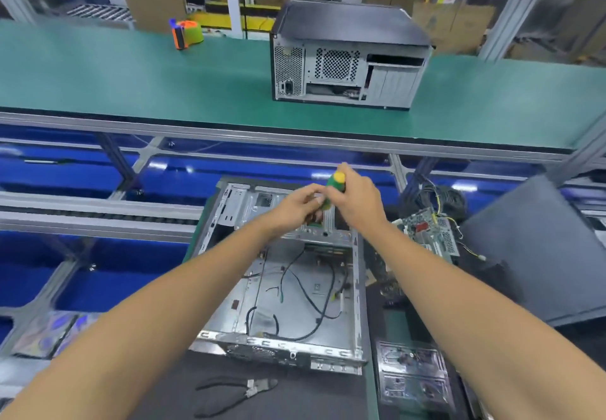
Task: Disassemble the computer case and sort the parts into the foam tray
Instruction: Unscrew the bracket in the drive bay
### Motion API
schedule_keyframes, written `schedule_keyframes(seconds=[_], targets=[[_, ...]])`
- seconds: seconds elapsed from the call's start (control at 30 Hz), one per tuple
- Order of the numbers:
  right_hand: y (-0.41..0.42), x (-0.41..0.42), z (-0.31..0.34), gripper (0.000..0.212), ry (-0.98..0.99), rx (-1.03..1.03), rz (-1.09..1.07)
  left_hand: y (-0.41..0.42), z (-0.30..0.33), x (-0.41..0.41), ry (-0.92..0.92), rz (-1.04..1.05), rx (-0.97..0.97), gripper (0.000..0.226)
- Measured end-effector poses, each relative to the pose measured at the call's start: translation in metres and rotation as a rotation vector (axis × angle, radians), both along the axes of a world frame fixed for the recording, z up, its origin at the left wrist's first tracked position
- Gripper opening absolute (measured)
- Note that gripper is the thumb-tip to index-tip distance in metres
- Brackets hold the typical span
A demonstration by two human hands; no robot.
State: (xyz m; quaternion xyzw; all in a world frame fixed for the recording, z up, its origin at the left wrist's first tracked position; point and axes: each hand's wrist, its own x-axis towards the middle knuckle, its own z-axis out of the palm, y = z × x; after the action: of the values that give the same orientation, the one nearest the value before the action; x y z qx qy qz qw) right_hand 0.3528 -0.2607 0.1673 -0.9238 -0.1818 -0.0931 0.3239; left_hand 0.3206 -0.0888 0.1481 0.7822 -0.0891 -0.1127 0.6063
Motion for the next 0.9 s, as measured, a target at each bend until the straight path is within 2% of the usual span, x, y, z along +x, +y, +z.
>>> schedule_keyframes(seconds=[0.1, 0.2, 0.3, 0.47, 0.63, 0.9], targets=[[0.003, 0.017, 0.011, 0.027, 0.042, 0.008, -0.031, 0.011, -0.005, 0.024, -0.114, -0.113, 0.231, 0.035], [0.005, 0.029, 0.016, 0.022, 0.098, 0.015, -0.063, 0.018, -0.014, 0.040, -0.162, -0.183, 0.299, 0.046], [0.006, 0.034, 0.015, 0.023, 0.139, 0.000, -0.099, 0.019, -0.025, 0.049, -0.154, -0.239, 0.281, 0.047], [0.002, 0.036, 0.014, 0.024, 0.093, -0.063, -0.160, 0.005, -0.036, 0.052, -0.196, -0.250, 0.223, 0.042], [-0.008, 0.038, 0.014, 0.022, 0.085, -0.139, -0.210, -0.015, -0.044, 0.056, -0.214, -0.239, 0.200, 0.048], [-0.020, 0.037, 0.010, 0.025, 0.107, -0.097, -0.211, -0.033, -0.059, 0.055, -0.184, -0.219, 0.098, 0.050]])
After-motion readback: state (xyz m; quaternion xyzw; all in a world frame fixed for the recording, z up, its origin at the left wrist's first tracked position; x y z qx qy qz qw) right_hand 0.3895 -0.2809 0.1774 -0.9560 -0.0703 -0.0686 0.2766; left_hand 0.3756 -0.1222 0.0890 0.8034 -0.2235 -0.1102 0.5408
